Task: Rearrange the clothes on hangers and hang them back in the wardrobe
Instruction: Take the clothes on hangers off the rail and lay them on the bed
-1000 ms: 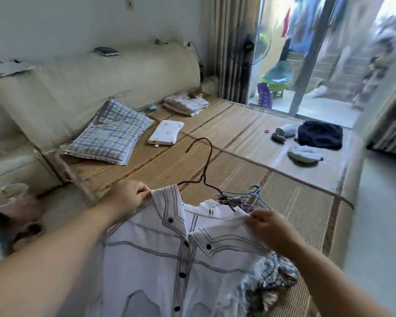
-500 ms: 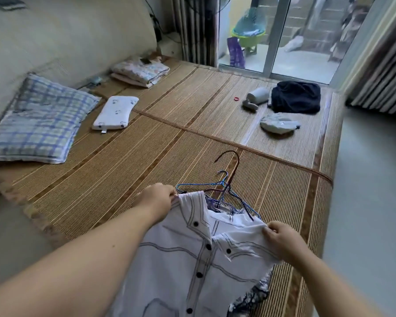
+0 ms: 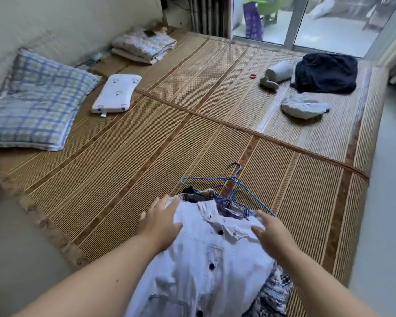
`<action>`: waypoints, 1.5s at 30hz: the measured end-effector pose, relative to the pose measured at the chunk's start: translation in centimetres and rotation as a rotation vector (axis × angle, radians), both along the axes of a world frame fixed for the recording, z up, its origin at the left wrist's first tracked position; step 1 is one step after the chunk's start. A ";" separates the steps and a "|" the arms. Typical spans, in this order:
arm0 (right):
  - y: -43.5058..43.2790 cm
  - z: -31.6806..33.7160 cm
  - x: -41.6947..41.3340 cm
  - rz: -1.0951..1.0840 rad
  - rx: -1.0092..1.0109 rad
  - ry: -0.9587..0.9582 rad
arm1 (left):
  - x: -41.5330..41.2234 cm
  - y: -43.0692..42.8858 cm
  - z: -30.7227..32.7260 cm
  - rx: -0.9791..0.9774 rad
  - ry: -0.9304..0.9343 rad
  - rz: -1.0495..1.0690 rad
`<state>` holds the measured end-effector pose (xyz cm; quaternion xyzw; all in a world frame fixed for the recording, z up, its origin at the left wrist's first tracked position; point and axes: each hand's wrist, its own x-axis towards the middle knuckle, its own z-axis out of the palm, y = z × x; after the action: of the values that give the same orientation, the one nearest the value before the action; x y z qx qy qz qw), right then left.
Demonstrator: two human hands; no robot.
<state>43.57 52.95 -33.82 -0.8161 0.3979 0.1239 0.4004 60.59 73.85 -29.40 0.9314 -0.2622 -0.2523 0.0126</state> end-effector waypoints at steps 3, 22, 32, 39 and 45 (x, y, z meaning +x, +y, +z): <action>2.4 1.7 2.0 0.152 -0.068 -0.002 | -0.6 2.4 0.9 0.005 0.019 0.018; 43.8 31.9 14.4 1.157 -0.328 -0.737 | -7.5 40.9 29.5 -0.082 -0.662 0.333; 69.2 43.9 11.1 1.418 -0.124 -1.123 | -17.9 61.2 42.6 0.060 -1.081 0.719; 80.3 52.2 10.2 1.576 0.079 -1.382 | -21.1 67.5 51.4 0.183 -1.359 0.916; 88.8 58.3 12.3 1.716 0.294 -1.540 | -22.7 71.6 58.0 0.515 -1.561 1.083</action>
<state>55.84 141.74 24.45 -0.6227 -0.6527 -0.1295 0.4117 37.89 145.45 28.57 0.8050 0.3282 0.4242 -0.2534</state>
